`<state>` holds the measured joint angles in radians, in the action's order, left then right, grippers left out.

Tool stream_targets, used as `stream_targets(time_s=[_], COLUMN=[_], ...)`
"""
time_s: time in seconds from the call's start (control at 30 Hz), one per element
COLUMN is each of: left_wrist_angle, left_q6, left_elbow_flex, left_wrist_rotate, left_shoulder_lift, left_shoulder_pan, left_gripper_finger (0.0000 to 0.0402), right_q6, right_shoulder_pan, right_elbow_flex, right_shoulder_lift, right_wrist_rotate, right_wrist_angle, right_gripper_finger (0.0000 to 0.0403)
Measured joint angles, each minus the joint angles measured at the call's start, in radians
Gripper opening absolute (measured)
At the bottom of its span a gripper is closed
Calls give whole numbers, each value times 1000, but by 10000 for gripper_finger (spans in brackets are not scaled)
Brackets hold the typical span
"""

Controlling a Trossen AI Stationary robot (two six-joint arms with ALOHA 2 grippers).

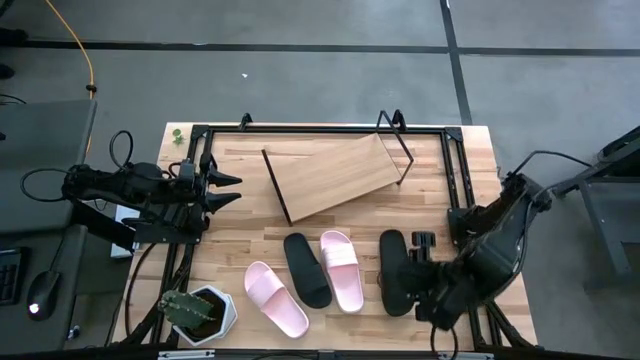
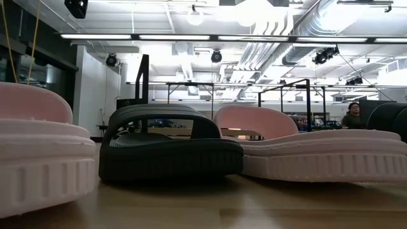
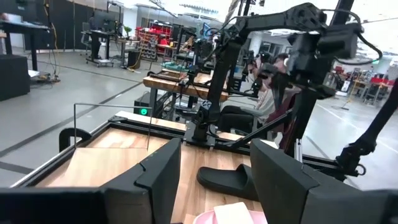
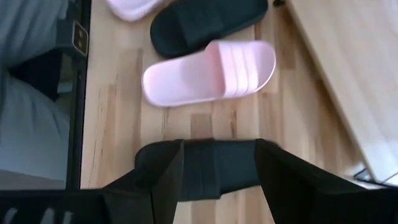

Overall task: Pick and place slides into the shelf
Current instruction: Put the right black slipper on the shelf

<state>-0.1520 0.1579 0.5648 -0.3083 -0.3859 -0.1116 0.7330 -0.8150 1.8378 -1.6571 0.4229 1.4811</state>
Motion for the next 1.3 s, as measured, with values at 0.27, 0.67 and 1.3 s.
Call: stream_targets(time_s=[0.27, 0.67, 1.3], left_wrist_angle=[3, -29, -106], left_q6=[-20, 31, 106], left_elbow_flex=[0, 0, 0], left_wrist_rotate=[-19, -23, -24], left_shoulder_lift=[0, 0, 0], left_shoulder_pan=[0, 0, 0], left_gripper_finger=[177, 177, 177], right_q6=[112, 239, 305], right_shoulder_pan=[-61, -85, -88], right_elbow_flex=[0, -1, -1], right_shoulder_lift=[-92, -226, -407], right_wrist_rotate=[-8, -73, -189], right_wrist_angle=[5, 34, 14], right_gripper_finger=[188, 188, 188])
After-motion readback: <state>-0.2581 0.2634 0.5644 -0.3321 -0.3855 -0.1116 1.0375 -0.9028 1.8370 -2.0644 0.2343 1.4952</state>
